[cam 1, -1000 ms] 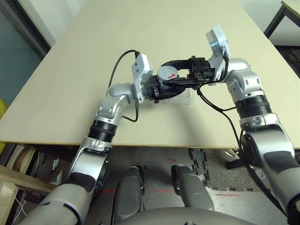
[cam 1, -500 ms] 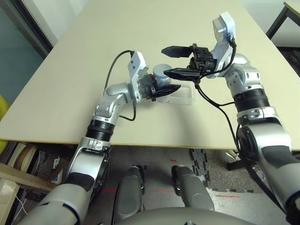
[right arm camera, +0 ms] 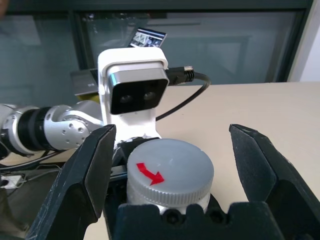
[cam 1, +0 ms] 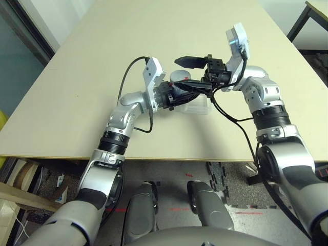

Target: Pour the medicine from the bottle into the box.

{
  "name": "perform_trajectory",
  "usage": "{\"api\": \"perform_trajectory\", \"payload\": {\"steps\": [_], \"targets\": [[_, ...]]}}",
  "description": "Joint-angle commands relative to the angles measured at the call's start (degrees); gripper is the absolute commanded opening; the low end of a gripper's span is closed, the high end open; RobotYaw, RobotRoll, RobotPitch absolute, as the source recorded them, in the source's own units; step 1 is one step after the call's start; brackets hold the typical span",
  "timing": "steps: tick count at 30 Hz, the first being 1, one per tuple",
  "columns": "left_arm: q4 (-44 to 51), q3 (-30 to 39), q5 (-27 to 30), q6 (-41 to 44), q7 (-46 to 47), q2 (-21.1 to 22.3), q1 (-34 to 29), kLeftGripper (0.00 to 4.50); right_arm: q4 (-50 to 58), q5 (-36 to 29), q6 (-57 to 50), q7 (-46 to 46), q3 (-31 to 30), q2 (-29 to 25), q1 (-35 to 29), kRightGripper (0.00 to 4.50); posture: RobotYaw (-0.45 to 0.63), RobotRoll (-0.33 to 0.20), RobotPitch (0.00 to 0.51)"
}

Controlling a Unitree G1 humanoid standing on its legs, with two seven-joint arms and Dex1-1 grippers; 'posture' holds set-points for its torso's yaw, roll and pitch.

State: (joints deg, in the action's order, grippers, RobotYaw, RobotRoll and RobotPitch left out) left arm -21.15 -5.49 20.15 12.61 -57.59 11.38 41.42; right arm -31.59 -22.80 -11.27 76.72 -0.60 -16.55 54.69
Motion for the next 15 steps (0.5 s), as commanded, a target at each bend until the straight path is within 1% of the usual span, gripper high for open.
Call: {"api": "perform_trajectory", "payload": {"steps": [1,8,15], "targets": [[1.4,-0.5,-0.4,-0.1,0.2,-0.4,0.2,2.61,-0.8,1.7,1.8,-1.1,-1.1,0.7,0.2,4.5,-0.21,0.0,0.136],[2.4,-0.8,-0.4,0.3,0.5,-0.5,-0.2,2.61,-2.8,3.4,3.7,-2.6,-1.7,1.3,1.1,4.5,-0.21,0.0,0.14],[2.9,-1.1,-0.2,0.6,0.4,-0.4,-0.5,2.61,-5.3,4.4,4.3,-4.9,-0.9,1.3,2.1,4.5,-0.21,0.0,0.142]]}}
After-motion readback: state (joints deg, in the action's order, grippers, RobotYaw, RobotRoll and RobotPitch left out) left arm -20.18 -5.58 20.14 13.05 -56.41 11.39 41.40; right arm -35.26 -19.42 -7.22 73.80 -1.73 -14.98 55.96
